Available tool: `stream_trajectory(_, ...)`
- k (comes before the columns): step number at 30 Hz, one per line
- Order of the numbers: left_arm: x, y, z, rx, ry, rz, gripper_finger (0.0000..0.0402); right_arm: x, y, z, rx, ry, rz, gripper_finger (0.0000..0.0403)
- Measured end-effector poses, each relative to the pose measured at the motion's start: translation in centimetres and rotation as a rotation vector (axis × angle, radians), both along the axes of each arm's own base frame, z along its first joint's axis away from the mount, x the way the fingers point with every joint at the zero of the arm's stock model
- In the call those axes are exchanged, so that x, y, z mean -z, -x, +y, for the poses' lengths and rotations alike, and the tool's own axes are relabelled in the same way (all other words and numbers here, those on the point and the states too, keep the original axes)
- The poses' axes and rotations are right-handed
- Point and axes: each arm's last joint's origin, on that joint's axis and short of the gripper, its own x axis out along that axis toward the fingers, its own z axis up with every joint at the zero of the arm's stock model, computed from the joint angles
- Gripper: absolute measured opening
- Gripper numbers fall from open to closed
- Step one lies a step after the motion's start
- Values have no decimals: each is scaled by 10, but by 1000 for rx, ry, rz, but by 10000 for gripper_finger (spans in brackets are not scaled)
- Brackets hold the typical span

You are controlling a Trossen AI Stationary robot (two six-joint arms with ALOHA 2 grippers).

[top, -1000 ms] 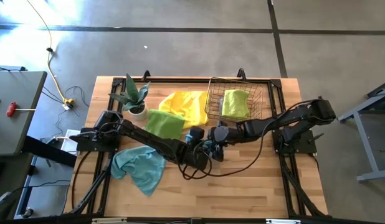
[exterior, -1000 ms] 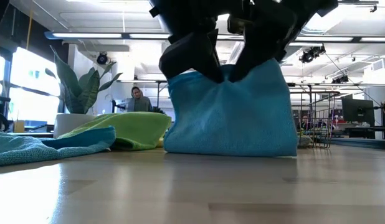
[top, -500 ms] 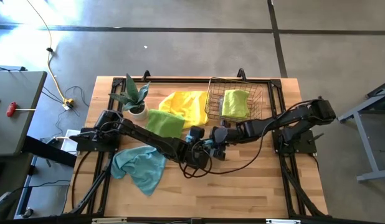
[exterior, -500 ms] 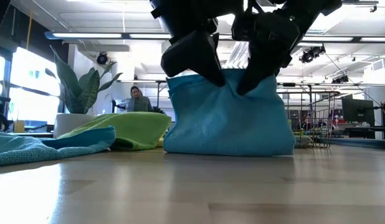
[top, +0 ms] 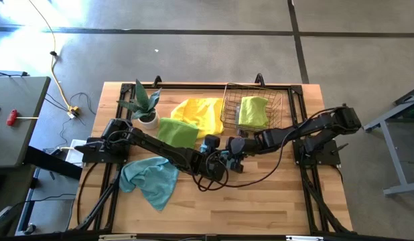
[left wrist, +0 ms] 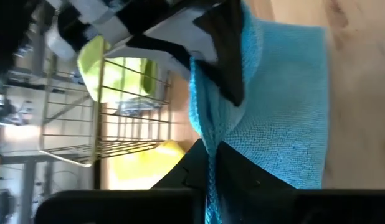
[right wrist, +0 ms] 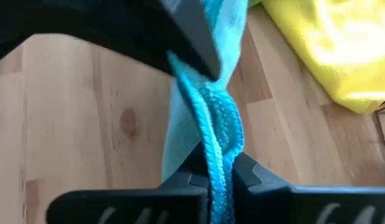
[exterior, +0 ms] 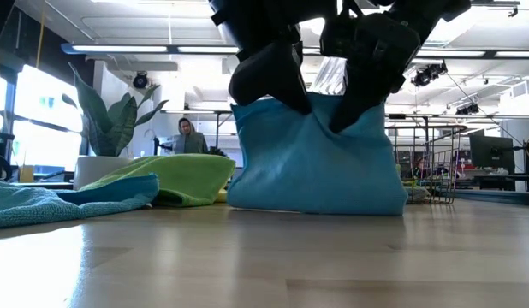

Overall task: Fold microfiber towels
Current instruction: Put the right blue microfiber towel into the wire basket

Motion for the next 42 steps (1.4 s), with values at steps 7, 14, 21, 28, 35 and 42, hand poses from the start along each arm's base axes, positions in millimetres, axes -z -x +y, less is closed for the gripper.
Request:
stream_trajectory(7,-9,-4,5,20,-159,29,47,-22,3,-9,-12,64,93,1)
stream_trajectory(14,-38,-22,31,1,-297,-19,54,-60,12,-23,23,206,236,1)
stream_trajectory(21,-47,-28,64,-110,-342,-84,51,-82,28,-46,79,302,339,0)
stream_trajectory(28,-43,-21,69,-258,-354,-104,51,-95,39,-88,123,324,393,0)
stream_trajectory(35,-38,-16,53,-261,-309,-120,51,-93,47,-145,251,281,363,0)
stream_trajectory(42,-37,-14,34,-228,-296,-130,51,-75,54,-198,406,154,275,0)
